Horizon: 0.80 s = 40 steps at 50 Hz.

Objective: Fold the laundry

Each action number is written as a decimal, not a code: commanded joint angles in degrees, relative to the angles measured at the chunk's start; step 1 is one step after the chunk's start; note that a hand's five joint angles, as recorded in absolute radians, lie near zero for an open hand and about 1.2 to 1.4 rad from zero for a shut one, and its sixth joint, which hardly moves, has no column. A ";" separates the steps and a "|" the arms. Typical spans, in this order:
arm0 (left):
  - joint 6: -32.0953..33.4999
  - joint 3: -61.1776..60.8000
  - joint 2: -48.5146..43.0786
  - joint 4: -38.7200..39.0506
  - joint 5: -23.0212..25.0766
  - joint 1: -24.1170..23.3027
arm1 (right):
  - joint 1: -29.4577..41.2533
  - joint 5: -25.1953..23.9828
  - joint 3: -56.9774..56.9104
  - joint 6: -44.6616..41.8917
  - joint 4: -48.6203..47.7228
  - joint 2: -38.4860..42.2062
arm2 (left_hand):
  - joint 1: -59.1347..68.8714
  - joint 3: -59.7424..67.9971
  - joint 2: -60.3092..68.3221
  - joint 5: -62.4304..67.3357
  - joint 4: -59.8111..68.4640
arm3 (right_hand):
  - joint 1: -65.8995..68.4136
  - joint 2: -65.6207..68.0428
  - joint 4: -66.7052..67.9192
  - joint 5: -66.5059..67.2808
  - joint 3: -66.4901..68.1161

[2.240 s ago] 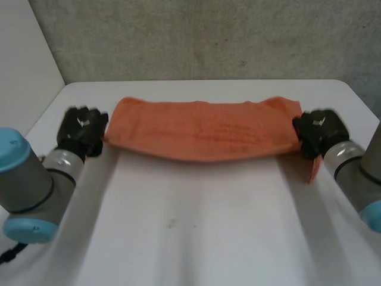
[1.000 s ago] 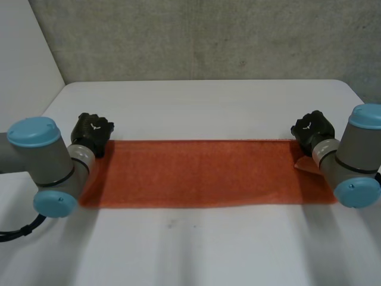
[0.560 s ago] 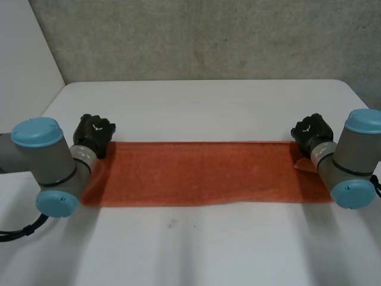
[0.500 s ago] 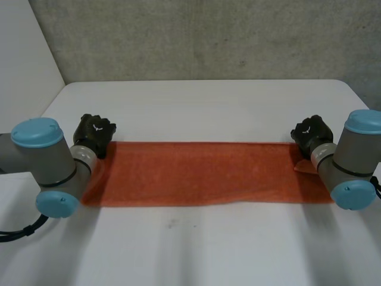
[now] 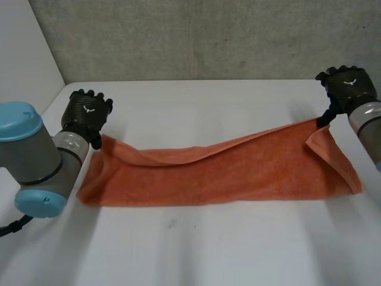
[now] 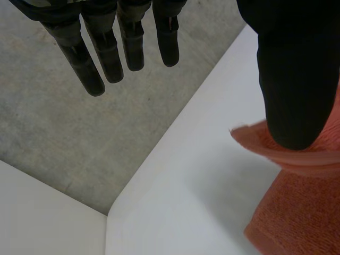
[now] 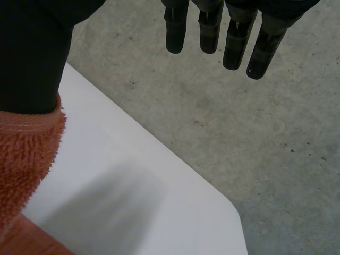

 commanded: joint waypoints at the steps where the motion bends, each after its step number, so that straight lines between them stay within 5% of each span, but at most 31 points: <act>1: -1.22 -1.45 0.60 0.42 0.66 0.93 | -4.88 -2.28 -0.91 1.14 1.46 0.61 | -0.29 -0.52 0.16 0.88 0.20 | -1.86 -2.86 -3.40 -3.26 -2.38; 6: -0.78 0.22 -3.34 0.59 0.75 2.24 | -5.41 -4.92 -1.52 1.76 3.93 1.14 | 1.22 0.99 1.67 2.39 1.71 | 2.09 1.09 0.55 0.69 1.57; 8: -0.69 1.19 -4.84 0.59 0.67 2.60 | -5.76 -6.24 -3.45 1.94 6.90 2.71 | 1.56 1.33 2.01 2.73 2.05 | 28.07 27.07 26.53 26.67 27.55; 11: -0.69 3.12 -7.22 0.42 0.58 3.30 | -5.94 -5.80 -5.21 1.94 8.23 4.91 | 2.57 2.34 3.02 3.74 3.06 | 27.67 26.67 26.12 26.26 27.15; 14: -0.86 3.65 -8.36 0.33 0.58 4.88 | -6.29 -5.27 -7.68 1.76 10.16 7.21 | 2.57 2.34 3.02 3.74 3.06 | -1.86 -2.86 -3.40 -3.26 -2.38; 27: -1.30 0.67 -5.56 -0.02 0.58 4.45 | -6.20 -9.76 -7.76 10.36 14.47 5.81 | 2.57 2.34 3.02 3.74 3.06 | -1.86 -2.86 -3.40 -3.26 -2.38; 29: -1.30 0.32 -5.20 -0.02 0.58 4.27 | -6.29 -9.23 -8.11 15.27 15.96 2.91 | 2.57 2.34 3.02 3.74 3.06 | 19.31 18.31 17.76 17.90 18.79; 31: -1.39 -0.74 -4.24 -0.02 0.66 3.75 | -6.46 -9.14 -8.20 16.69 16.32 2.20 | 2.40 2.18 2.85 3.58 2.90 | 21.58 20.58 20.04 20.18 21.06; 40: -1.39 -2.32 -2.83 -0.02 0.66 2.78 | -7.87 -10.98 -10.58 28.57 19.30 0.26 | 2.23 2.01 2.69 3.41 2.73 | 16.56 15.56 15.02 15.16 16.04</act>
